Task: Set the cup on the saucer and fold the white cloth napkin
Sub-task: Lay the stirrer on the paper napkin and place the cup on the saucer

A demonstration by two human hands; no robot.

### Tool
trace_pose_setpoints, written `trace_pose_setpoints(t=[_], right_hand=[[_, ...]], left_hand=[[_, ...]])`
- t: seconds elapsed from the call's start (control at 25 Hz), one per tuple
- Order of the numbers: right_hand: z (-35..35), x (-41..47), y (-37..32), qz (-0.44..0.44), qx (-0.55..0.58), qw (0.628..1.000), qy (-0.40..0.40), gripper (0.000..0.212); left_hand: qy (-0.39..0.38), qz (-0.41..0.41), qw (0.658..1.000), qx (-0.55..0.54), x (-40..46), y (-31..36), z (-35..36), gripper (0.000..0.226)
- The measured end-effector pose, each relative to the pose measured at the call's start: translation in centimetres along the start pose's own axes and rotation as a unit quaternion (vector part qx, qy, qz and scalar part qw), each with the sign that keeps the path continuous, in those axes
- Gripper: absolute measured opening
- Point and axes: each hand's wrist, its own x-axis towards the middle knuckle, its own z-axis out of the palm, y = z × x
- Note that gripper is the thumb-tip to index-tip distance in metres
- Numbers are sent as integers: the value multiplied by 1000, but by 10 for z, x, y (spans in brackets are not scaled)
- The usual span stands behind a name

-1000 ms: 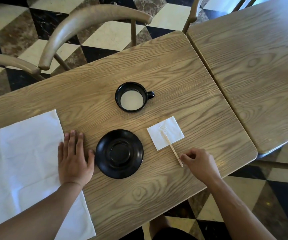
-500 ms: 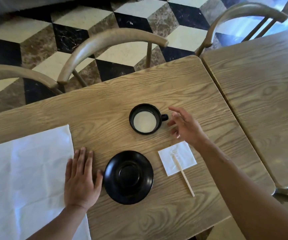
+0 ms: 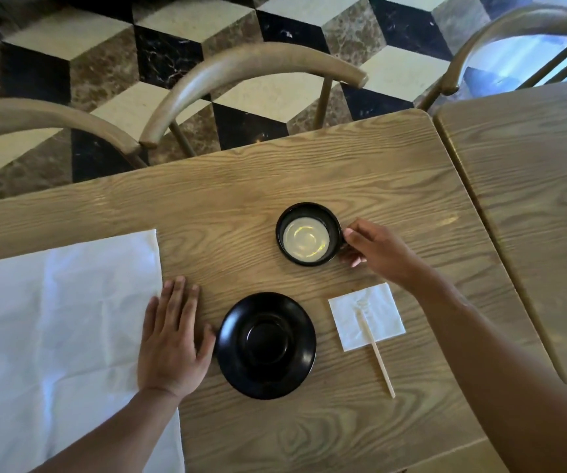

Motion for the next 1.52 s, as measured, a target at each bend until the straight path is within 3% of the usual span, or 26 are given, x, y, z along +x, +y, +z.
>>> trace_pose_setpoints(t=[0.64,1.04,1.52], right_hand=[[33,-51,3,-37,27,999,-26,28],[63,-98,12,-25,-54,992,-111,29],[75,-107,3,1,-128,982,-135,25]], left_hand=[[-5,-11,1000,-7,-1,0,0,67],[11,-3,1000,-7,-4,-3,4,64],[18,-2,1000,-15,-4,-4,4,62]])
